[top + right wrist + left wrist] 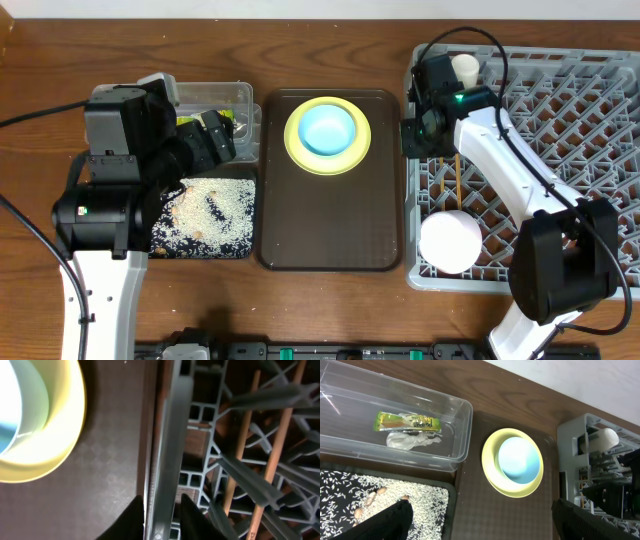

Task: Sort waste into correct bins and load items into the dishwasher rack
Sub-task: 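Move the right gripper left over the light-blue bowl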

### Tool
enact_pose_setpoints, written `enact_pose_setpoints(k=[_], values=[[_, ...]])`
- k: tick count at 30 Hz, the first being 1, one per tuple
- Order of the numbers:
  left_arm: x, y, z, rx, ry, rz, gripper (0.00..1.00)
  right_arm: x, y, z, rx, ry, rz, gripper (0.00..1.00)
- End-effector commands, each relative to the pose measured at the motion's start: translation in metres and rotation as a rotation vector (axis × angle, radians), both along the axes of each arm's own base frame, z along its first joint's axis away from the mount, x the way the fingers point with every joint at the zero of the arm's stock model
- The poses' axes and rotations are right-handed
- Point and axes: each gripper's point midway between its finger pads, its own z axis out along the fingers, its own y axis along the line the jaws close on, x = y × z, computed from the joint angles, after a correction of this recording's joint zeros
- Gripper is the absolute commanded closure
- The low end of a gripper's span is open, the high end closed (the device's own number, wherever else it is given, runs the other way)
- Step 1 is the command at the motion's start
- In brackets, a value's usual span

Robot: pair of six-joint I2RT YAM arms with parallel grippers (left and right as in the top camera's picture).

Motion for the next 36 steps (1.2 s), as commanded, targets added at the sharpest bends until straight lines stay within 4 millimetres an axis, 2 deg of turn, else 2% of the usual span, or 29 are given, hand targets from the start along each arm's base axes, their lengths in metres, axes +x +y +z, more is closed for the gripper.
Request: enact_pose_setpoints(k=[1, 7, 14, 20, 23, 26, 29, 33, 36], values=[[0.001, 0.004, 0.003, 0.016, -0.01, 0.008, 0.08, -0.008, 0.019, -0.004, 0.077, 0.042, 0.02, 0.83], [0.001, 0.004, 0.003, 0.016, -0.011, 0.008, 0.08, -0.022, 0.035, -0.004, 0.118, 0.087, 0.055, 0.89], [0.001, 0.004, 0.003, 0.016, -0.01, 0.008, 0.08, -0.035, 0.046, -0.006, 0.107, 0.12, 0.072, 0.88], [0.001, 0.004, 0.003, 0.016, -0.01, 0.008, 0.08, -0.028, 0.043, -0.005, 0.091, 0.09, 0.065, 0.83], [0.001, 0.004, 0.003, 0.016, -0.01, 0.008, 0.08, -0.02, 0.042, -0.004, 0.09, 0.061, 0.06, 0.76], [0.001, 0.004, 0.003, 0.016, -0.01, 0.008, 0.08, -0.013, 0.034, 0.003, 0.066, 0.034, 0.055, 0.73], [0.001, 0.004, 0.003, 0.016, -0.01, 0.008, 0.08, 0.0, 0.031, 0.025, 0.082, -0.016, 0.042, 0.71], [0.001, 0.004, 0.003, 0.016, -0.01, 0.008, 0.08, 0.02, 0.033, 0.073, 0.118, -0.123, 0.04, 0.67], [0.001, 0.004, 0.003, 0.016, -0.01, 0.008, 0.08, 0.027, 0.053, 0.114, 0.203, -0.199, 0.111, 0.61]])
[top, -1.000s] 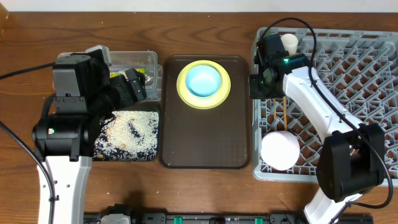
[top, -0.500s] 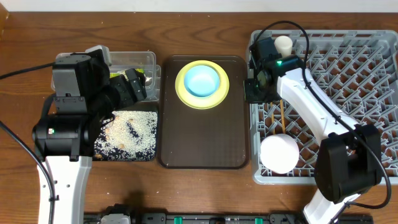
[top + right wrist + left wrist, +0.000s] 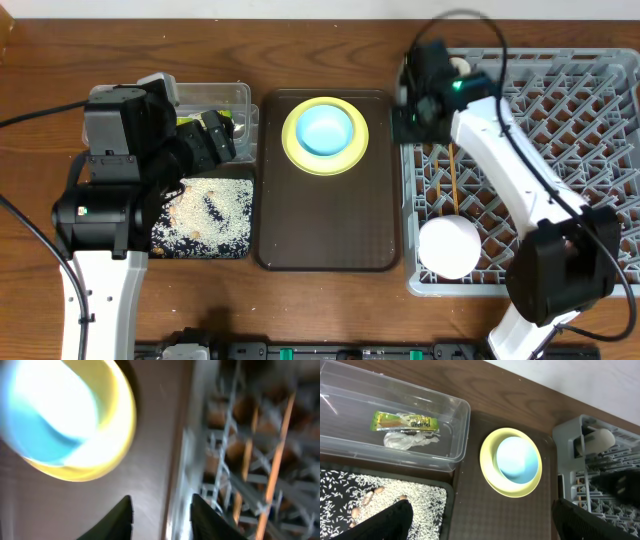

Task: Sort waste into correct bins and load items into the dishwasher rack
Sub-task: 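Move the right gripper left over the light-blue bowl, then lower the right gripper and pinch the light-blue bowl's rim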

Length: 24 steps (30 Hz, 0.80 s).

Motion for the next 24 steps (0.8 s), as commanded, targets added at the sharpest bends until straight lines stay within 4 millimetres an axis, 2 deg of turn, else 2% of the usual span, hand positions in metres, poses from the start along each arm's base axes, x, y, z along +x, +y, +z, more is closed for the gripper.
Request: enact_pose_setpoints(k=[1, 3, 6, 14, 19, 24], values=[[0.001, 0.004, 0.003, 0.016, -0.01, 0.008, 0.08, 0.006, 0.028, 0.063, 0.145, -0.123, 0.109, 0.6], [0.001, 0.004, 0.003, 0.016, -0.011, 0.008, 0.08, 0.001, 0.051, 0.079, 0.236, -0.14, 0.188, 0.59], [0.001, 0.004, 0.003, 0.016, -0.011, 0.008, 0.08, -0.01, 0.078, 0.085, 0.312, -0.143, 0.296, 0.59], [0.001, 0.004, 0.003, 0.016, -0.01, 0.008, 0.08, -0.03, 0.118, 0.058, 0.137, -0.195, 0.517, 0.57], [0.001, 0.004, 0.003, 0.016, -0.011, 0.008, 0.08, -0.028, 0.134, 0.04, -0.022, -0.254, 0.605, 0.56], [0.001, 0.004, 0.003, 0.016, -0.011, 0.008, 0.08, -0.031, 0.155, 0.014, -0.056, -0.245, 0.684, 0.55]])
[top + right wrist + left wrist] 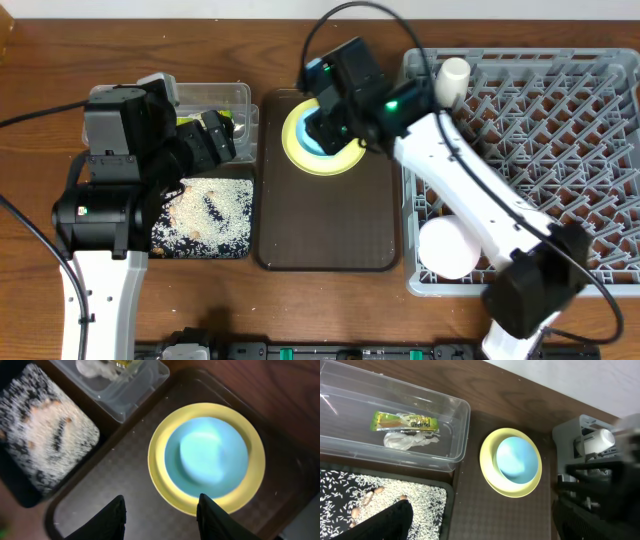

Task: Sort waste into correct bins and load items into the dishwasher rack
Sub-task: 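Lower the right gripper and pinch the light-blue bowl's rim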

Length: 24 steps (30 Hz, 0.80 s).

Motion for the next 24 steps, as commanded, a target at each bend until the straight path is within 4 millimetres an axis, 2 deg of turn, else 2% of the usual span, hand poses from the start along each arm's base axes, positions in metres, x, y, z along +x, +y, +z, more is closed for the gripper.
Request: enact_pose_setpoints(k=[1, 7, 15, 18, 24], values=[[0.001, 0.004, 0.003, 0.016, -0.01, 0.008, 0.08, 0.0, 0.007, -0.031, -0.09, -0.008, 0.053, 0.55], [0.001, 0.004, 0.003, 0.016, -0.01, 0.008, 0.08, 0.004, 0.018, -0.075, -0.126, 0.042, 0.068, 0.54], [0.001, 0.004, 0.003, 0.016, -0.01, 0.008, 0.08, 0.005, 0.019, -0.124, -0.176, 0.11, 0.071, 0.53], [0.001, 0.004, 0.003, 0.016, -0.01, 0.008, 0.08, 0.005, 0.018, -0.132, -0.185, 0.121, 0.071, 0.52], [0.001, 0.004, 0.003, 0.016, -0.01, 0.008, 0.08, 0.005, 0.018, -0.134, -0.189, 0.124, 0.072, 0.52]])
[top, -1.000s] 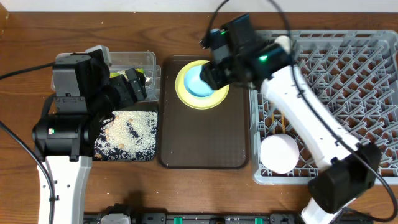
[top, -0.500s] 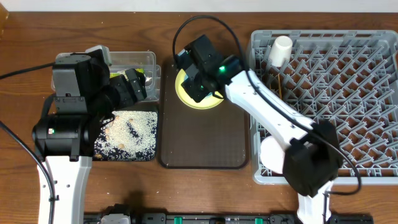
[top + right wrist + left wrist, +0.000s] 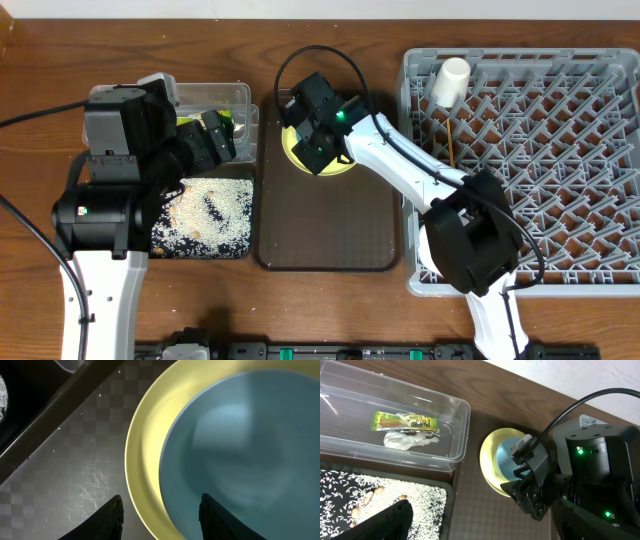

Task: Sort waste into correct bins and load items into the dishwasher rack
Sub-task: 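Lower the right gripper and pinch the light-blue bowl's rim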

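Note:
A blue bowl sits in a yellow plate at the back of the brown tray. My right gripper is open and low over the plate's left side, its fingers standing either side of the yellow rim with nothing clamped. In the overhead view the right gripper covers most of the plate. My left gripper hangs open and empty over the rice tray. The grey dishwasher rack stands at the right.
A clear bin at back left holds a green wrapper and crumpled tissue. A white cup and wooden chopsticks are in the rack. The right arm stretches across the tray's right edge.
My right gripper has dropped from well above the plate and bowl to just over the plate's left rim, still open. The left arm has not moved.
My right gripper first stood with its fingers either side of the rack's left wall. Then it was wider open near the rack's back-left corner. After that it hung high over the plate and bowl, and now it is low at the plate's rim.

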### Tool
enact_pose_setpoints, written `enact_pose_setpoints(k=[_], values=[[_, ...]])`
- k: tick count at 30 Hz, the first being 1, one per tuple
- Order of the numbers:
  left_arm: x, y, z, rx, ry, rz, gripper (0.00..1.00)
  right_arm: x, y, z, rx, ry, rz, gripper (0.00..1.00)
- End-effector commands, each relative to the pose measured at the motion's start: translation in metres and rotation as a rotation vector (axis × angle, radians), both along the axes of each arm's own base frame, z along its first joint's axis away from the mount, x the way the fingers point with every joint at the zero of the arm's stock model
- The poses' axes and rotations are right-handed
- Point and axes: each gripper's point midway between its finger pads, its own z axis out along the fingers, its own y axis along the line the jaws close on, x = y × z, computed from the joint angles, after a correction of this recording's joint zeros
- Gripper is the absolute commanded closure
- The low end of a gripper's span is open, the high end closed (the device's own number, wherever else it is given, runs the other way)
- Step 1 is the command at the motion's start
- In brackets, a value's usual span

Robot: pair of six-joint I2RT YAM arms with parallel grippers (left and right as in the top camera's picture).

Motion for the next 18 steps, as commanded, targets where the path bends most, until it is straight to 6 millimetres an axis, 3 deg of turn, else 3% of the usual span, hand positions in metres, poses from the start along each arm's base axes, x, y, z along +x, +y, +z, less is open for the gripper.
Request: enact_pose_setpoints(k=[1, 7, 18], values=[[0.001, 0.004, 0.003, 0.016, -0.01, 0.008, 0.08, -0.004, 0.001, -0.007, -0.017, 0.003, 0.024, 0.52], [0.001, 0.004, 0.003, 0.016, -0.01, 0.008, 0.08, 0.0, 0.004, -0.008, -0.024, -0.047, 0.113, 0.52], [0.001, 0.004, 0.003, 0.016, -0.01, 0.008, 0.08, 0.007, 0.01, -0.008, -0.006, -0.074, 0.113, 0.6]])
